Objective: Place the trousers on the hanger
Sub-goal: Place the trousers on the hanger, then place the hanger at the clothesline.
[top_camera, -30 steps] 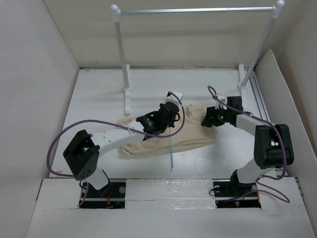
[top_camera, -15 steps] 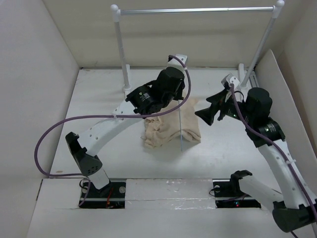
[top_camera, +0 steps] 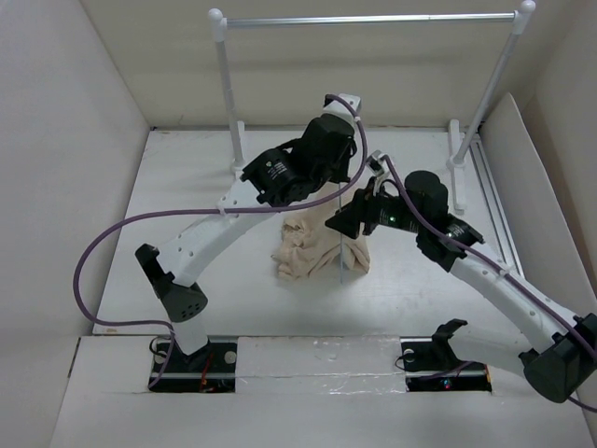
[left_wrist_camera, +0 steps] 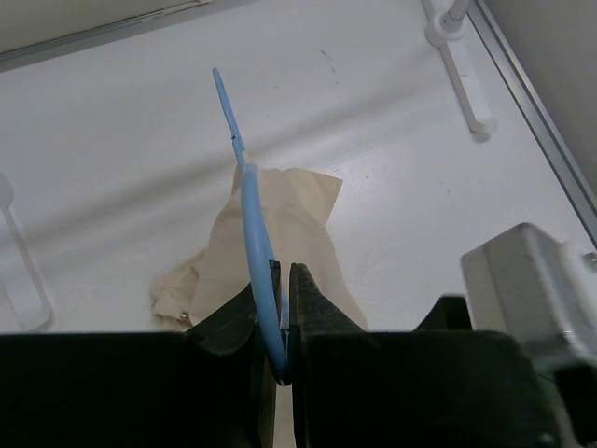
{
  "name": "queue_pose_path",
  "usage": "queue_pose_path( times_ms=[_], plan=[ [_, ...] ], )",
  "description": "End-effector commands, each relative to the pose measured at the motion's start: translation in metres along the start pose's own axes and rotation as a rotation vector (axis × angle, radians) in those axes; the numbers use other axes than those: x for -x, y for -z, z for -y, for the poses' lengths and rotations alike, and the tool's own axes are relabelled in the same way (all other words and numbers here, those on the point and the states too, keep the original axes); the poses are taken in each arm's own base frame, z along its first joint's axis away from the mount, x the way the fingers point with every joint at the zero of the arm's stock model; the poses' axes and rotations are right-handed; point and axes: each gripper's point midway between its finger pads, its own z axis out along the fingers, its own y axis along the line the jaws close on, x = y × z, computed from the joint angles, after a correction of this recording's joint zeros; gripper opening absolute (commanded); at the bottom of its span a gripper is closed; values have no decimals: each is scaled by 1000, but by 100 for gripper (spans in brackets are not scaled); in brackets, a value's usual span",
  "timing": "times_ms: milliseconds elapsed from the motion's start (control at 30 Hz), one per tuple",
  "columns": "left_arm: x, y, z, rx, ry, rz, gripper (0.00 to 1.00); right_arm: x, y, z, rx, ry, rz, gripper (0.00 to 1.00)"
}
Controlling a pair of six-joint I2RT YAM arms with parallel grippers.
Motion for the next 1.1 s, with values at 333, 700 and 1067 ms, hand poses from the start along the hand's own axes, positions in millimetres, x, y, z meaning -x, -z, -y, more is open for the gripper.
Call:
queue_pose_path(
  times_ms=[333,700,1067],
  plan=[
    [93,68,16,-196,134,264,19,71,19,-53,154,-147,313,0],
    [185,208,-22,-317,327,682,99,190,32,-1,80,-128,495,0],
    [56,182,-80,-131,446,479,99,277,87,153,-195,-123,602,0]
  ],
)
